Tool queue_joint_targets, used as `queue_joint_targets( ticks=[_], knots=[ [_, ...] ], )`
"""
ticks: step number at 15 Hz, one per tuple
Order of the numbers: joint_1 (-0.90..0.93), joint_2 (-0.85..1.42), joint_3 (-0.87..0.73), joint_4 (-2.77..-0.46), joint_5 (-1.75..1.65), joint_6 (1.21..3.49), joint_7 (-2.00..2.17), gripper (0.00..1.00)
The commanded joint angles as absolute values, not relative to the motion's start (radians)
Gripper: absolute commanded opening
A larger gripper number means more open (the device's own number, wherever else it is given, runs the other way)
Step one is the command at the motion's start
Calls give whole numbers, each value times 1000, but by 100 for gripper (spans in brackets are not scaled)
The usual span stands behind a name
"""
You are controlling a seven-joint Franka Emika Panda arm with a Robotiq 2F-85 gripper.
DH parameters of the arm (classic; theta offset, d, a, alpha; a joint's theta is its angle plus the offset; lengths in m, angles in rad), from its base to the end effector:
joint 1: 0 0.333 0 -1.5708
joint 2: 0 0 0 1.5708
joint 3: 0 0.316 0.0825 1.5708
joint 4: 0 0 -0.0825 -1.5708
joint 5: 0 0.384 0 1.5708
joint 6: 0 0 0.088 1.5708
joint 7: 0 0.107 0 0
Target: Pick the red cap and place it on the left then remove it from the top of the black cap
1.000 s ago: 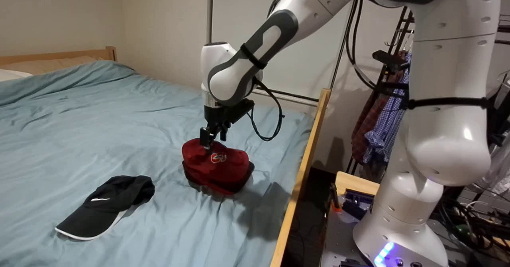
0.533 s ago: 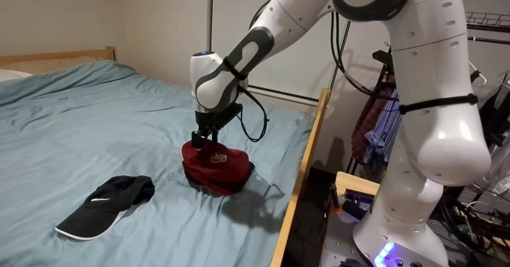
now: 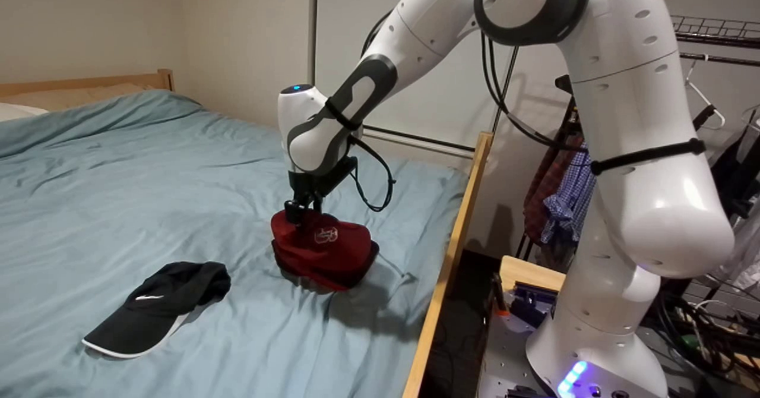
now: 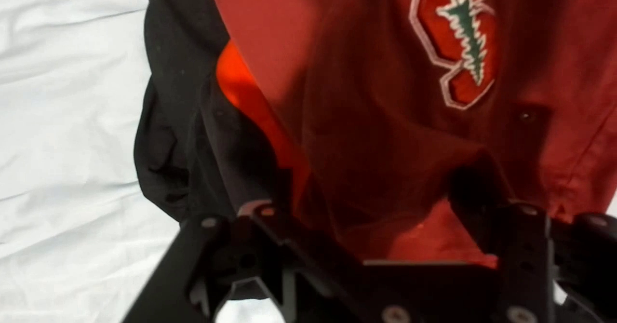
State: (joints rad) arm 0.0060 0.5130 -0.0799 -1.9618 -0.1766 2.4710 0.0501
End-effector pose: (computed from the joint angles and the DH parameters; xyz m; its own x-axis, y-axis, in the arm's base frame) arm 0.6155 -0.0436 0.2107 0.9997 0.0244 -0.0080 0.0253 -0.9887 0.1479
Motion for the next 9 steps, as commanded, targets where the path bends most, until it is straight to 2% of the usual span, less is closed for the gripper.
queue_joint_targets(
  ticks=[1, 7, 9],
  knots=[
    [-9, 526, -50, -1945, -128, 2461, 29, 53],
    [8, 495, -69, -1950, -61, 2405, 143, 14],
    [16, 478, -80, -1956, -52, 2389, 199, 6]
  ],
)
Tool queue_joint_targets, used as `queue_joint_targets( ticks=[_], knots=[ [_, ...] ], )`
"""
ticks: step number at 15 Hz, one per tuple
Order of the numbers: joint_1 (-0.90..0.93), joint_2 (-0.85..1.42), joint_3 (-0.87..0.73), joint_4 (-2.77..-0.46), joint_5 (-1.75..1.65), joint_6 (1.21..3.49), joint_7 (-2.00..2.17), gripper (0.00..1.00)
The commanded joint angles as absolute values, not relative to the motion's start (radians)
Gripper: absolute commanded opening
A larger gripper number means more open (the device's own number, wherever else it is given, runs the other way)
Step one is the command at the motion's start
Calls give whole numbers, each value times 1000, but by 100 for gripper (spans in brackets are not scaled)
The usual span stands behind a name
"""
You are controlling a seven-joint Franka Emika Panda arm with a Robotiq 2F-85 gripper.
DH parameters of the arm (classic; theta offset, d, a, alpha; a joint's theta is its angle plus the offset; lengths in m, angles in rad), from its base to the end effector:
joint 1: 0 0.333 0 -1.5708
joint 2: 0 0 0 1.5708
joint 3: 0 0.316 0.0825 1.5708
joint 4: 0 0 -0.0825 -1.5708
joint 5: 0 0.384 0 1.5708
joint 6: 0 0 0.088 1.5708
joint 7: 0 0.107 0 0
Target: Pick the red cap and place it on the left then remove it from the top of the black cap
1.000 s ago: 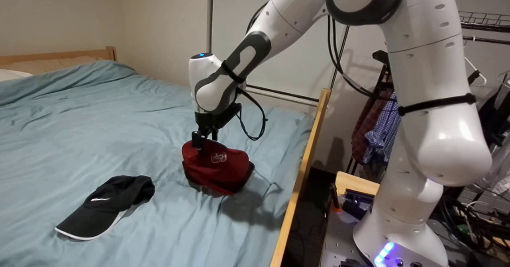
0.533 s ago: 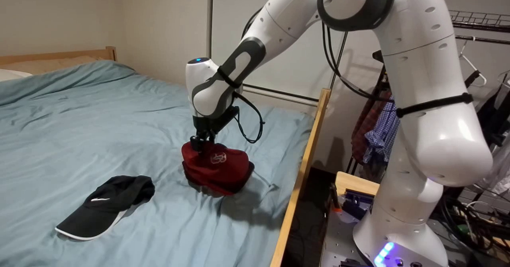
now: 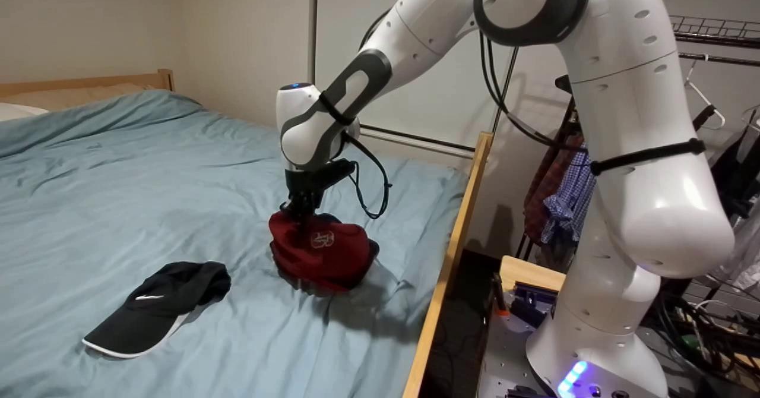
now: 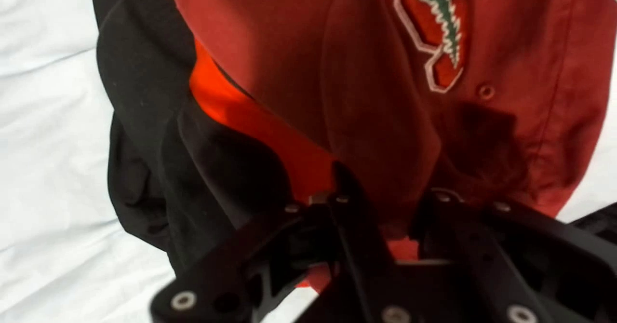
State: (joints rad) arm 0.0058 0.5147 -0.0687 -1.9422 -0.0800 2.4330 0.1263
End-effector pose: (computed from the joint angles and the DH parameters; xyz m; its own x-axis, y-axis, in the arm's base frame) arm 0.6185 -0.0377 0.2138 0.9927 -0.1197 -0.0156 -0.1179 -0.9892 0.0869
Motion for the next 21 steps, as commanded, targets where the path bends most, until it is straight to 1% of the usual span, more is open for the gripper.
queue_joint_targets(
  ticks=[1, 3, 4, 10, 14, 15, 16, 19, 20, 21],
  knots=[
    [15, 465, -79, -1960, -40, 2378, 222, 4],
    [11, 431, -69, -1971, 0, 2379, 263, 2],
    [9, 416, -58, -1962, 48, 2353, 298, 5],
    [46, 292, -1, -1942, 267, 2285, 487, 5],
    [86, 247, 35, -1942, 387, 2315, 618, 5],
    [82, 273, 19, -1927, 328, 2313, 576, 5],
    [89, 266, 24, -1926, 333, 2313, 581, 9],
    [89, 276, 20, -1927, 331, 2313, 581, 9],
    [97, 282, 5, -1924, 314, 2318, 641, 5],
    [102, 300, 5, -1913, 329, 2322, 677, 5]
  ],
)
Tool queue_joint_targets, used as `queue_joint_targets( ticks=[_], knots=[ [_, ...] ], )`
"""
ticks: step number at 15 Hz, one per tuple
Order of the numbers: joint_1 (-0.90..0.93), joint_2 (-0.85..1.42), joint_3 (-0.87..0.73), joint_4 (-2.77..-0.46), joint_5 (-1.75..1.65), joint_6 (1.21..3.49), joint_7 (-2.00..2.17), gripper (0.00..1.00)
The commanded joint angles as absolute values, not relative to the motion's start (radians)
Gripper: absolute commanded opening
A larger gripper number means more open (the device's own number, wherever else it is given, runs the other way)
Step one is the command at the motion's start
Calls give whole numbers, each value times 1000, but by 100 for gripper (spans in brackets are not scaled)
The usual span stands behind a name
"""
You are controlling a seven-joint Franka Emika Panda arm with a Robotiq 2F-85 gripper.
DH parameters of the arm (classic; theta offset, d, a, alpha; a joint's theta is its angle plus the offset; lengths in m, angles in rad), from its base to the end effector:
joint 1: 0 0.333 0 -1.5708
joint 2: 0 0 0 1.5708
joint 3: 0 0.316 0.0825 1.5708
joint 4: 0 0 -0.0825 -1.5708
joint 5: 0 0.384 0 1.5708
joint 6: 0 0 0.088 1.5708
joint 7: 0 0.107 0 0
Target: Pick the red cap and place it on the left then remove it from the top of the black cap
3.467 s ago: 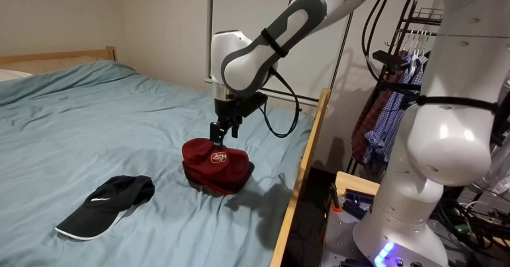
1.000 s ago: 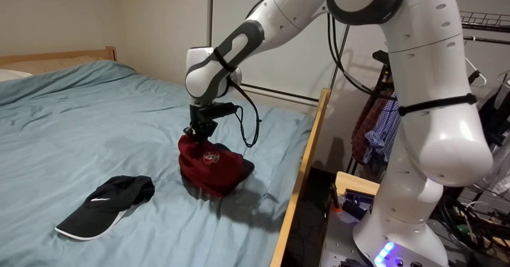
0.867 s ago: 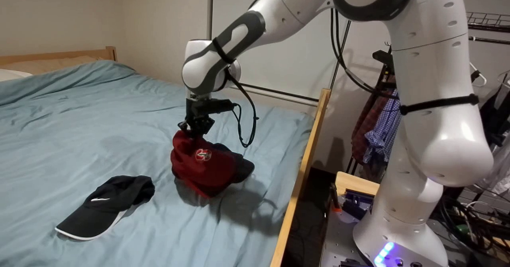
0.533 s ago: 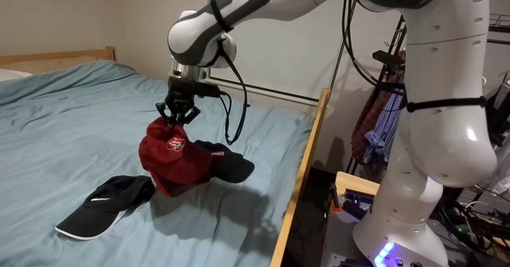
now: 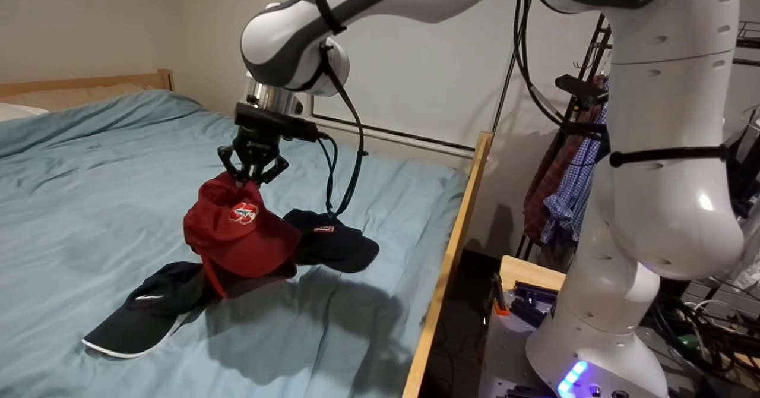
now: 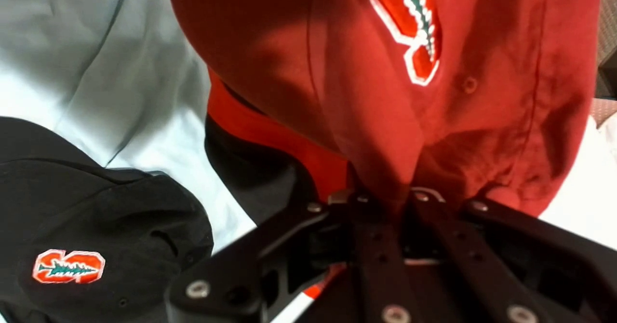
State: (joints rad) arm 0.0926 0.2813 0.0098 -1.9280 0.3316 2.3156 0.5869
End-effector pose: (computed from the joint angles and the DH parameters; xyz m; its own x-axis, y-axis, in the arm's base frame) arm 0.6201 0.0696 0.3549 0.7705 -0.6319 -0.0830 -0.6287 -0.7322 -0.2618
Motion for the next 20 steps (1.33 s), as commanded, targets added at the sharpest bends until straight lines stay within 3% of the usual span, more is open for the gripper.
queue_joint_targets(
  ticks=[1, 10, 12, 20],
  knots=[
    [116, 314, -5, -1914, 315, 2355, 756, 5],
    [193, 488, -13, -1895, 333, 2518, 1276, 5],
    [172, 481, 9, -1913, 320, 2512, 1232, 9],
    [186, 542, 10, -1908, 361, 2570, 1370, 5]
  ],
)
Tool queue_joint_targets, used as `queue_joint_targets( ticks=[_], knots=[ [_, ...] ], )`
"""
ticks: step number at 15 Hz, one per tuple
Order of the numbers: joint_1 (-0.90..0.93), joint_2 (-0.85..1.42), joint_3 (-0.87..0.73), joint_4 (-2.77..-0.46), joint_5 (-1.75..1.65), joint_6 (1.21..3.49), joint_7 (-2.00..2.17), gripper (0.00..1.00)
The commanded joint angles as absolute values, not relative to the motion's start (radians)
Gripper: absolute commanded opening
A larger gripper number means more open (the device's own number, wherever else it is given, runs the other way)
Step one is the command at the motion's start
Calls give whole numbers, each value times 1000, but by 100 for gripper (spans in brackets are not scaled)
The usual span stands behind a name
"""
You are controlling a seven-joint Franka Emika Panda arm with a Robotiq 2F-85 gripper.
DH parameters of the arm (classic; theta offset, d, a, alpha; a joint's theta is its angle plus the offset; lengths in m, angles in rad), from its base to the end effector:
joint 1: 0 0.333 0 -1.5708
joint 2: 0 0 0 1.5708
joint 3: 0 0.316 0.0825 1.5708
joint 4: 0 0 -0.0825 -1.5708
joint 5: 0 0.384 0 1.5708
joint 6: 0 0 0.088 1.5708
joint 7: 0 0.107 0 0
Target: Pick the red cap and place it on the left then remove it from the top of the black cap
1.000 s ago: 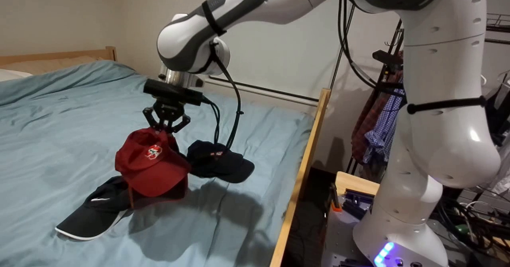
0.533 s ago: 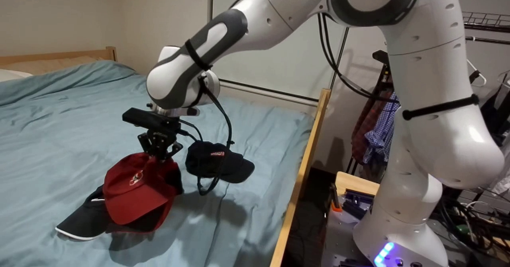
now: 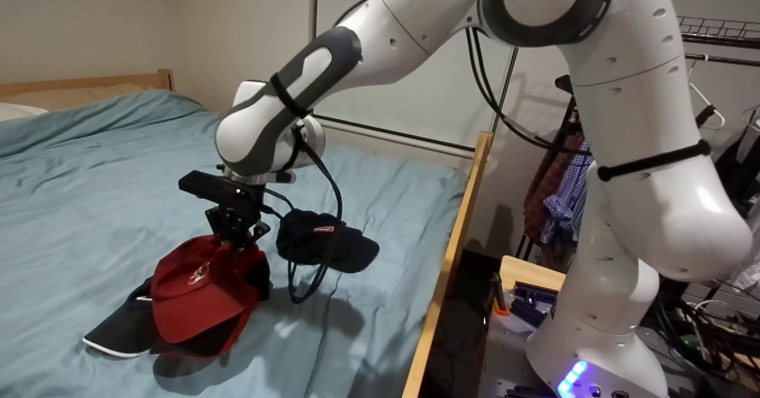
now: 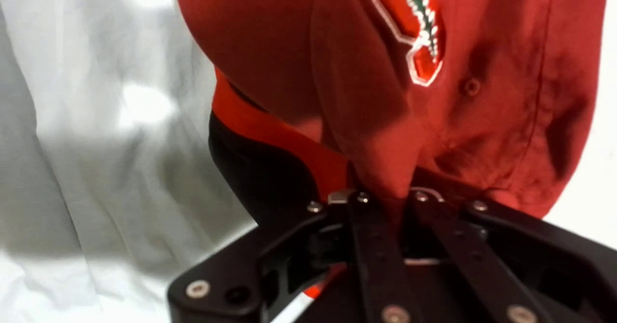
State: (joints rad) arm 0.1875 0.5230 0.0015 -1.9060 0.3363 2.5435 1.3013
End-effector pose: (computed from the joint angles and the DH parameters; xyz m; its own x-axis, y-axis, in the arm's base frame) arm 0.6313 0.1165 0.2322 0.1986 -0.9622 -0.1863 -0.9749 -0.1744 -0.1384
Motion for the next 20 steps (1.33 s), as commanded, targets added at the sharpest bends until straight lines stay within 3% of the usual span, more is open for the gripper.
queue_joint_targets(
  ticks=[1, 10, 11, 13, 20],
  knots=[
    [196, 545, 1, -1916, 354, 2582, 1409, 5],
    [200, 583, 23, -1905, 348, 2595, 1514, 5],
    [202, 582, 22, -1908, 347, 2598, 1521, 34],
    [204, 575, 20, -1915, 346, 2604, 1538, 40],
    [196, 566, 29, -1921, 348, 2605, 1532, 87]
  ],
)
